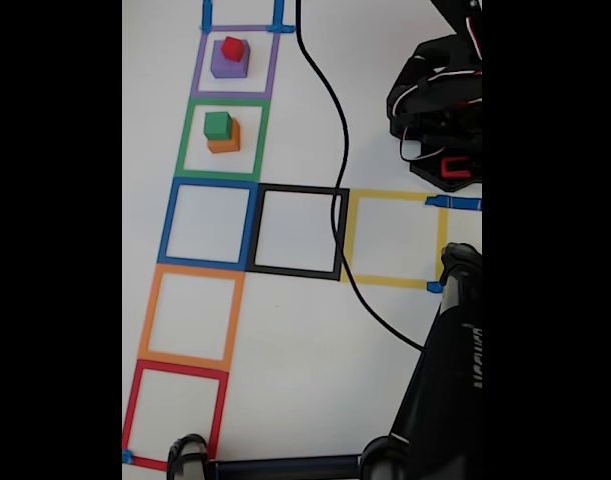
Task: Tower of hanoi
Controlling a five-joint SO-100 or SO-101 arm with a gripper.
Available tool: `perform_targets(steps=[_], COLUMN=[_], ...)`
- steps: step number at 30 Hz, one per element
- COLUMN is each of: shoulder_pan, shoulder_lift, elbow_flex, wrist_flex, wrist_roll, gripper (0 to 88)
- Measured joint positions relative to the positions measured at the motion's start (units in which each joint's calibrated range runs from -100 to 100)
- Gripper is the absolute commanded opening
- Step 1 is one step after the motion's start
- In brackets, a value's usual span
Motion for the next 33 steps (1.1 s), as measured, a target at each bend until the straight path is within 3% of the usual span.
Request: perform_targets(steps=[5,16,22,33], shoulder_pan=[3.16,2.46,2.69,5.97], shoulder_lift=[-4.22,1.77,12.49,32.76], elbow_flex=[19.83,52.41,59.23,61.09], wrist_flex=[-15.48,-63.12,-85.21,-109.39], wrist_roll=[-0.36,0.0,0.0,-0.18], gripper=[23.8,27.3,28.7,28.1])
